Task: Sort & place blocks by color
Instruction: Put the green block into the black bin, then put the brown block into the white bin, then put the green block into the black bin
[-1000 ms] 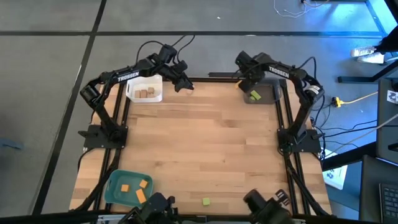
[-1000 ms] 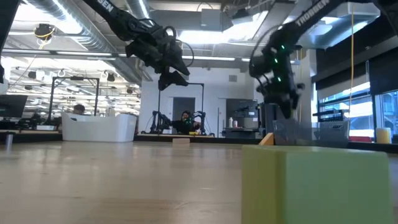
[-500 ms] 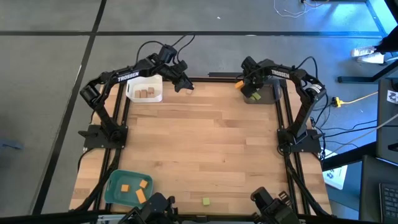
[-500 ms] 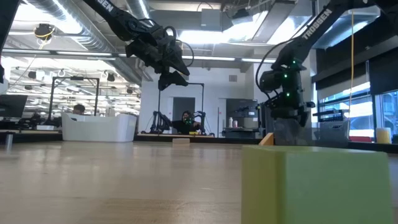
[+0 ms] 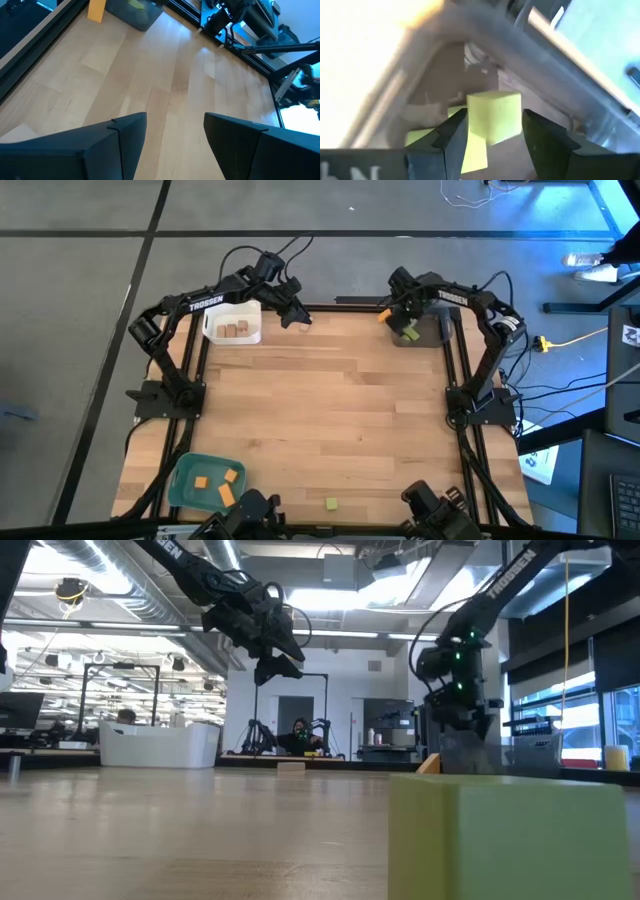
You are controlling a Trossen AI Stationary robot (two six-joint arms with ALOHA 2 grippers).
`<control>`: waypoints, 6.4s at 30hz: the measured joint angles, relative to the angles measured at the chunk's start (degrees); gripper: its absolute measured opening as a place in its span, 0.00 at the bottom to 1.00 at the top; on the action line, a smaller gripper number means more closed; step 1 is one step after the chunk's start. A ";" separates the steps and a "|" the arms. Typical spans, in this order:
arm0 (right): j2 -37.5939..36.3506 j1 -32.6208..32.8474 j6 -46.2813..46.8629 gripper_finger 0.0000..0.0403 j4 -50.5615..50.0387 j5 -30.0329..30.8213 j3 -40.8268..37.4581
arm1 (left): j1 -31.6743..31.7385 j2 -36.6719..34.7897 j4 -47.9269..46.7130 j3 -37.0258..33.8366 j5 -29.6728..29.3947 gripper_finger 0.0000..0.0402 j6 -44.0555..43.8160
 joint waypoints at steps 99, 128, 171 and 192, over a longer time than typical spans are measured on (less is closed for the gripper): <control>-25.75 10.46 1.80 0.47 15.79 -18.82 4.33 | -5.46 18.95 0.65 3.76 -42.93 0.09 -21.08; -25.75 10.50 -7.46 0.47 15.08 -36.23 4.29 | -5.29 -7.32 -39.24 3.69 -62.19 0.08 -21.76; -25.73 10.50 -13.28 0.47 13.69 -46.80 4.29 | 4.57 -8.02 -32.43 -7.91 -58.93 0.16 -12.73; -25.73 10.79 -12.04 0.47 13.65 -47.66 4.29 | 4.07 -9.74 -32.39 -7.89 -42.71 0.29 -10.17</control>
